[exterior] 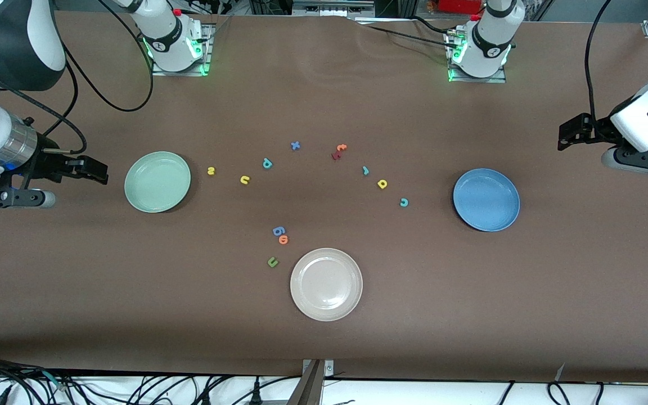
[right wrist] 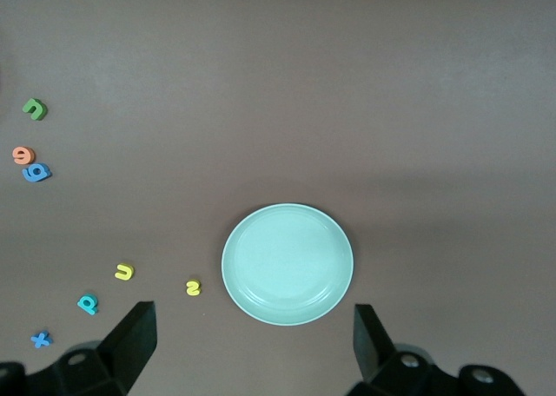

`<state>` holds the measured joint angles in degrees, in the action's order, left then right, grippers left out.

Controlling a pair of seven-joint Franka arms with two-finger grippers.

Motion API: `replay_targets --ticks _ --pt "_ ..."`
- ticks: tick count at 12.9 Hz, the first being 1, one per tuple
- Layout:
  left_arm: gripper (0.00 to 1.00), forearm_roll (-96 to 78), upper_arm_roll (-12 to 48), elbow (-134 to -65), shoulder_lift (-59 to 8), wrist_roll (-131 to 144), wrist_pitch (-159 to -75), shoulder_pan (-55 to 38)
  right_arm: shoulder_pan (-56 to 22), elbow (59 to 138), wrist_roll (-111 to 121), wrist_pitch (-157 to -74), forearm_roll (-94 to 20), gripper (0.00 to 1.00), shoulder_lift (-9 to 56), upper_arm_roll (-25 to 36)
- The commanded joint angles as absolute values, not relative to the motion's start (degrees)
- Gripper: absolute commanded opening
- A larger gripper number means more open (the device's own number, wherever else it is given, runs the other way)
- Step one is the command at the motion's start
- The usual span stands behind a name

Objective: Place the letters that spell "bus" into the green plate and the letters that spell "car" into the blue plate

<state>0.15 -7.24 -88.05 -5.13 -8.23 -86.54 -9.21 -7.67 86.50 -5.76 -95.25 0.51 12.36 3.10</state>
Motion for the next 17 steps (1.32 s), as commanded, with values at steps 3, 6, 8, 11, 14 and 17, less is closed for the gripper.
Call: replay_targets --ticks 3,6,8,11,14,17 --pt "1.00 -0.4 -7.5 -86.5 -6.5 -8.9 -86.1 -9.2 -7.7 85.8 -6.3 -94.3 -0.4 1.00 12.6 3.0" --pt "1.00 -0.4 -7.5 -86.5 -6.7 -8.8 -89.5 -9.1 -7.7 85.8 -6.5 -94.3 -0.4 1.00 12.6 2.9" --pt "1.00 -0.4 -7.5 -86.5 -6.7 -8.8 -89.5 -9.1 -7.7 85.8 -6.4 -94.3 -0.4 1.00 12.6 3.0" --pt "1.00 -0.3 -7.5 -86.5 -6.8 -8.9 -89.6 -9.1 -7.7 85.7 -6.3 -94.3 -0.4 1.00 12.6 3.0" --pt "1.00 -0.4 -7.5 -86.5 -7.1 -8.8 -90.0 -9.1 -7.7 85.8 -6.4 -94.3 -0.4 1.00 12.6 3.0" --pt "1.00 -0.4 -7.6 -86.4 -9.0 -8.8 -90.1 -9.1 -7.7 85.8 -6.4 -94.3 -0.4 1.00 12.6 2.9"
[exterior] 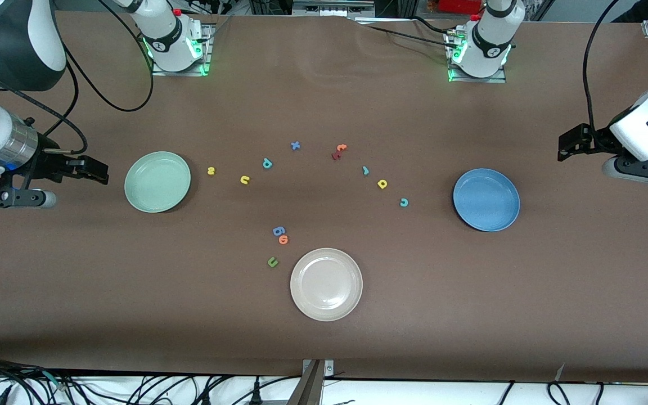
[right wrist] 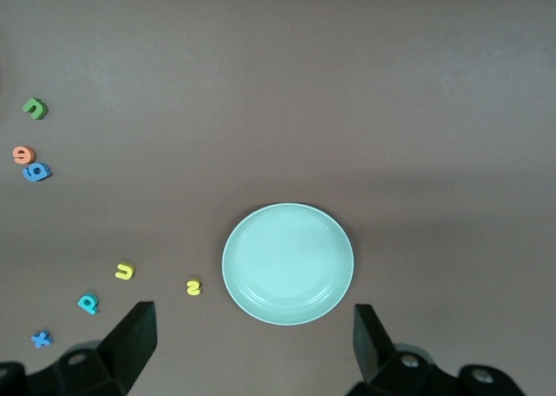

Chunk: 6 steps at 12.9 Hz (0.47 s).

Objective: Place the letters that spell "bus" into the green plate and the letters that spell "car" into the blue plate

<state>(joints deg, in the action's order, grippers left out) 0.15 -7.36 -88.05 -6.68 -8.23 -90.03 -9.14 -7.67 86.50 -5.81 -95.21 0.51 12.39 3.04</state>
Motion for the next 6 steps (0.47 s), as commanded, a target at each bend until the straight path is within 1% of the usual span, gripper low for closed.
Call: replay_targets --ticks 1,4,6 --pt "1.00 -0.4 -7.6 -86.4 -11.3 -8.8 -90.1 -9.1 -7.7 85.8 -6.3 -94.3 -0.4 1.00 12.6 2.9" --pt "1.00 -1.0 -7.5 -86.4 -13.1 -8.6 -90.1 -9.3 -7.7 85.8 -6.2 -94.3 -0.4 1.00 12.6 3.0" --pt "1.00 -1.3 -7.1 -86.8 -15.1 -8.6 -90.2 -11.8 -7.7 85.8 -6.2 -94.3 -0.4 1.00 12.6 3.0"
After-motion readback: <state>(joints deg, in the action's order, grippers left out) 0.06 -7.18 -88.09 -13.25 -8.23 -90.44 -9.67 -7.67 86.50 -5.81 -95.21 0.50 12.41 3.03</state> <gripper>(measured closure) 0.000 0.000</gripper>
